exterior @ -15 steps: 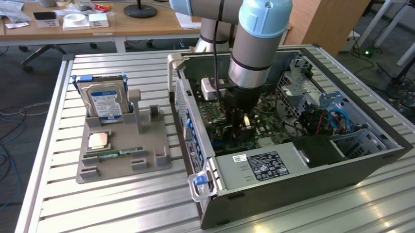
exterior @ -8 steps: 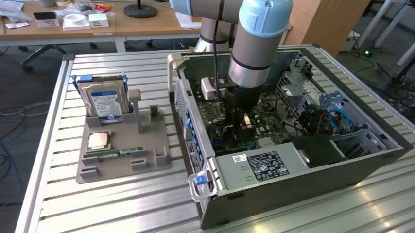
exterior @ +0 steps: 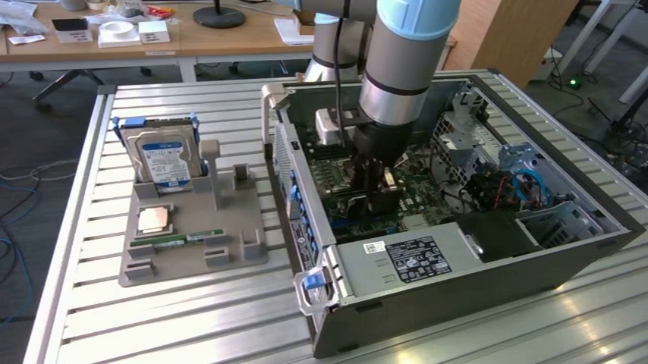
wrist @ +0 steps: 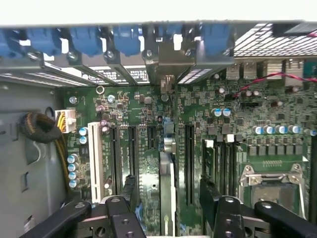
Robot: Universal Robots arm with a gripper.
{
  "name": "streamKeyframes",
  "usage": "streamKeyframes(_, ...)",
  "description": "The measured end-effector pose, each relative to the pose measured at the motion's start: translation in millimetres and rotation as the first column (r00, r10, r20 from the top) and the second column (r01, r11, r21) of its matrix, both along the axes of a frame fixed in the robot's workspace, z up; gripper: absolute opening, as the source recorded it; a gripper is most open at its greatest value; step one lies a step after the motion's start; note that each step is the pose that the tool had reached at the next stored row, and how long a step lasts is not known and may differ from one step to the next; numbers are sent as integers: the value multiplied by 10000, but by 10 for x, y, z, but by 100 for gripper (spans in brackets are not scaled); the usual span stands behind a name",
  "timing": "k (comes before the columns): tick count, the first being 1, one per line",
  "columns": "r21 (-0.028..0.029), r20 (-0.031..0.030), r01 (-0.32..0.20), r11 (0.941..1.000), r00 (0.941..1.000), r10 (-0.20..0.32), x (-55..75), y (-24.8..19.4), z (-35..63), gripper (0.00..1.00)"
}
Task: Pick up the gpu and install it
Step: 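Insert the gpu into the slot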
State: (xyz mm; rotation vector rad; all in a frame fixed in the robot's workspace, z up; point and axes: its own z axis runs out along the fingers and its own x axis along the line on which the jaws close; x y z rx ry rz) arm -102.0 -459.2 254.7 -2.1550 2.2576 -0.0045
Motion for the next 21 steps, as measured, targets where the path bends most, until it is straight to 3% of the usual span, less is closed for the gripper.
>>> streamKeyframes(12,-1,0,1,10000,10000,-1,0,0,456,63)
streamKeyframes(21,-1,0,0,10000,10000,0,0,0,702,63)
